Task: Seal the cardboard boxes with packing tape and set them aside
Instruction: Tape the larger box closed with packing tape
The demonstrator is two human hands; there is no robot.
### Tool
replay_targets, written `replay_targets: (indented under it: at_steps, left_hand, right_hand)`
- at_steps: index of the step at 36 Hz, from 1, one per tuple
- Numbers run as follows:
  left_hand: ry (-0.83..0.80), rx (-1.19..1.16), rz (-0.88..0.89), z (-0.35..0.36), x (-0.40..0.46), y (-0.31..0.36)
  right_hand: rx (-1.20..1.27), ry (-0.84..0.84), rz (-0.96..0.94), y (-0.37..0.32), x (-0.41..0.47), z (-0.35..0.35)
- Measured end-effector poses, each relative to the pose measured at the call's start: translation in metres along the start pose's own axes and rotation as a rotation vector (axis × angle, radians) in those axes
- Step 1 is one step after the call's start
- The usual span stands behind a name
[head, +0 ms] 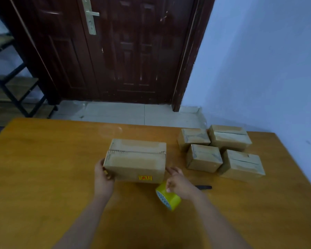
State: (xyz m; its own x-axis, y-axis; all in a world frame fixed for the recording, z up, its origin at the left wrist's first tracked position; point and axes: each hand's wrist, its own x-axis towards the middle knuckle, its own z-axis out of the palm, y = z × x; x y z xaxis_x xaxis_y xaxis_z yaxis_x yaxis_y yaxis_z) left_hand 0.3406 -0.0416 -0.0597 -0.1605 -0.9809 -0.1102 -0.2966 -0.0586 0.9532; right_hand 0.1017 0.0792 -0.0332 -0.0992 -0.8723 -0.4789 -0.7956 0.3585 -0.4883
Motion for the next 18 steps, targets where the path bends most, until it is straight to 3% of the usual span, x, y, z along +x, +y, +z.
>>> replay_targets:
  at_steps: [9,18]
  left_hand:
    - [-0.057,0.166,-0.172,-0.001,-0.011,-0.026]
    - [-0.091,0.223,-0.173,0.001,-0.010,-0.029]
  right_hand:
    - [0.055,0.009,0.043,0.001,0.008,0.007]
    - [0.174,0.023,0.082,0.015,-0.016,0.007]
